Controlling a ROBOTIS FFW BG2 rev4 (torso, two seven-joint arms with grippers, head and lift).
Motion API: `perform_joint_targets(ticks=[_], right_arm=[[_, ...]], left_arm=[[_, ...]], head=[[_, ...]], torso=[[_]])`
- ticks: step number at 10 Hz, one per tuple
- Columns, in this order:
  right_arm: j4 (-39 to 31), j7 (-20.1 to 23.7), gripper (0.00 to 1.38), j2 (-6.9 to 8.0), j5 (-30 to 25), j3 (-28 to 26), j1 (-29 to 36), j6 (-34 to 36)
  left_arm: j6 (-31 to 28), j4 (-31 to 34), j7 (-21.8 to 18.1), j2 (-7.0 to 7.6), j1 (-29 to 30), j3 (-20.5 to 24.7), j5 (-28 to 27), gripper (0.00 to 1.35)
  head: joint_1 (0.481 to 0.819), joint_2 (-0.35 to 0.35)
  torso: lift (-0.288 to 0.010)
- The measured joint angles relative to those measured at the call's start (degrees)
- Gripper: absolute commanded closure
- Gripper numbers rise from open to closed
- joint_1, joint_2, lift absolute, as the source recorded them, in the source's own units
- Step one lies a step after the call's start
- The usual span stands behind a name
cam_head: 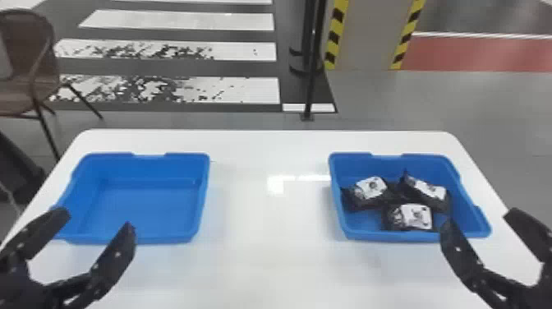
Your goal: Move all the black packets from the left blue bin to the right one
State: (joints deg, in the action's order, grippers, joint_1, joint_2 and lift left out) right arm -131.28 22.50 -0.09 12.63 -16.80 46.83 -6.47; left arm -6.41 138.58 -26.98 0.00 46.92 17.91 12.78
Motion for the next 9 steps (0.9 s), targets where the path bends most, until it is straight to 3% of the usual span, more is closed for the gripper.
perform_joint_targets(ticks=[9], right_arm=[[-0.42, 0.0, 0.15, 0.0, 0.1, 0.0, 0.14, 0.0]], left_arm=[[-0.38, 0.0, 0.0, 0.08, -0.22, -0.32, 0.36, 0.12]], head=[[0.695, -0.04]], torso=[[-0.14]])
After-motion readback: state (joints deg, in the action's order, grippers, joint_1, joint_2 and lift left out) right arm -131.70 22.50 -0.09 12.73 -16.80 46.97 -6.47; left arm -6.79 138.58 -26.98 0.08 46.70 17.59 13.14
